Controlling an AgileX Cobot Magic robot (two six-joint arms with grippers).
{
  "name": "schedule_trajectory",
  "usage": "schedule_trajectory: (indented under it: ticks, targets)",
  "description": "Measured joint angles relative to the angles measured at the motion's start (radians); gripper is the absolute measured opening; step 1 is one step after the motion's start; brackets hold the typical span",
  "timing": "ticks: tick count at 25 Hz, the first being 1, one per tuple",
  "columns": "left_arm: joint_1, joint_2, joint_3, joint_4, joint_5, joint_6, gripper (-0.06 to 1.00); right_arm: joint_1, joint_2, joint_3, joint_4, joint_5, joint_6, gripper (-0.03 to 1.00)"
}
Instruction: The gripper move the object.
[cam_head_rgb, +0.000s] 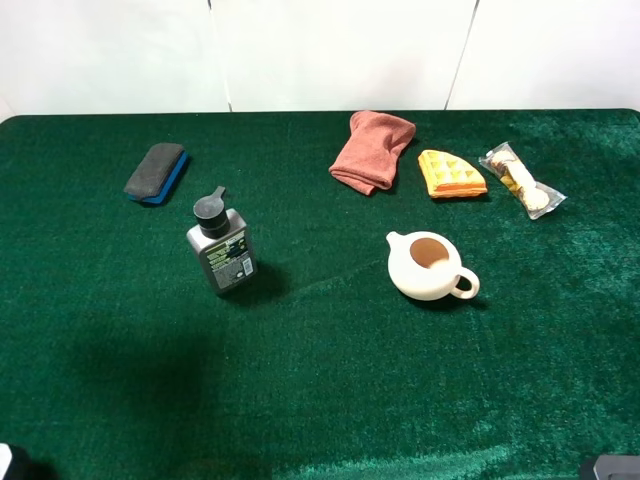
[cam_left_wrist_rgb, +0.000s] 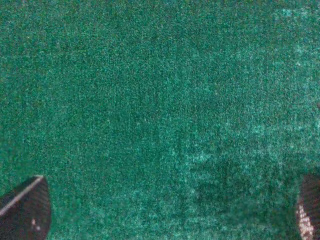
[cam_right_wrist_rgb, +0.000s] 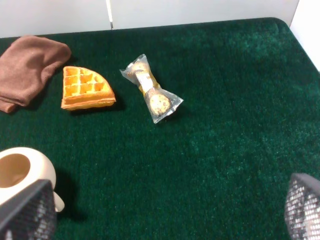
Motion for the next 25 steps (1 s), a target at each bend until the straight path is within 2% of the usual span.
schedule_trajectory:
  ticks: [11,20,25]
  targets:
    - [0.0,0.217,-0.061,0.0,-0.123,0.0,0.99,0.0,0.0,0.0,0.0,0.0,0.001,0.7]
    - [0.0,0.426,-0.166,-0.003,-0.193,0.029,0.99,0.0,0.0,0.0,0.0,0.0,0.001,0.7]
    - [0.0,0.54,-0.218,-0.022,-0.266,0.069,0.99,0.0,0.0,0.0,0.0,0.0,0.001,0.7]
